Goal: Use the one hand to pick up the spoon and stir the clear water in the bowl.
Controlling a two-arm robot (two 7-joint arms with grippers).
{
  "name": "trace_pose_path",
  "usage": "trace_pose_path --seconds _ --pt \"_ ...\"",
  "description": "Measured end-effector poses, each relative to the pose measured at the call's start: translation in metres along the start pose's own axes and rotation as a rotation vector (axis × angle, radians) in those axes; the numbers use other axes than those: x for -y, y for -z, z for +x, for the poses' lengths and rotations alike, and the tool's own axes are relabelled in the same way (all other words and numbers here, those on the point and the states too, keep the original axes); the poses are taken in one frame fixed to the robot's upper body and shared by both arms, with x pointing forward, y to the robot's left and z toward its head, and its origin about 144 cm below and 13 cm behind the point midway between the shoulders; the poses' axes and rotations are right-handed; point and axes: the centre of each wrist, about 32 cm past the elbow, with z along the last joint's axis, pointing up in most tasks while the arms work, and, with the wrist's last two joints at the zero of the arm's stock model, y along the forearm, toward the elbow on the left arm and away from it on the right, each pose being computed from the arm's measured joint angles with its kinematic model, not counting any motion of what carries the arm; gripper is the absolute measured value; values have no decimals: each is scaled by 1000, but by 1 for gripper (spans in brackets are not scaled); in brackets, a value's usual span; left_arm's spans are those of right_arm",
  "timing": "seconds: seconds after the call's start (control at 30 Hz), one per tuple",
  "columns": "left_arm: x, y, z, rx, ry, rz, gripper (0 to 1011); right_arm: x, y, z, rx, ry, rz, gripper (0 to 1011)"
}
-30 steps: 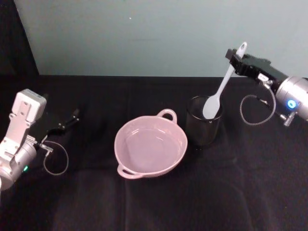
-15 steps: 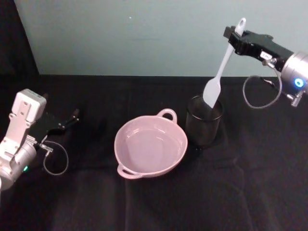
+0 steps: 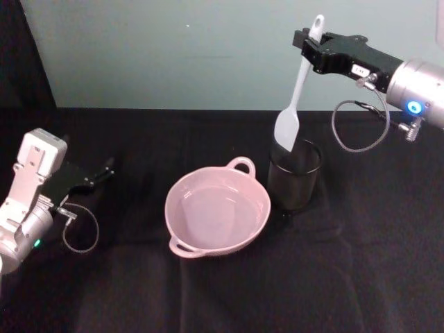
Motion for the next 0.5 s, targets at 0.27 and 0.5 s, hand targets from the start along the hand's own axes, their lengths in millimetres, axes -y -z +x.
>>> trace_pose_path --seconds 0.27,0.5 --pt "0 0 0 0 0 0 1011 -16 4 -10 28 -67 -46 116" --pt "0 0 0 0 0 0 1011 -29 13 -18 26 -117 -78 116"
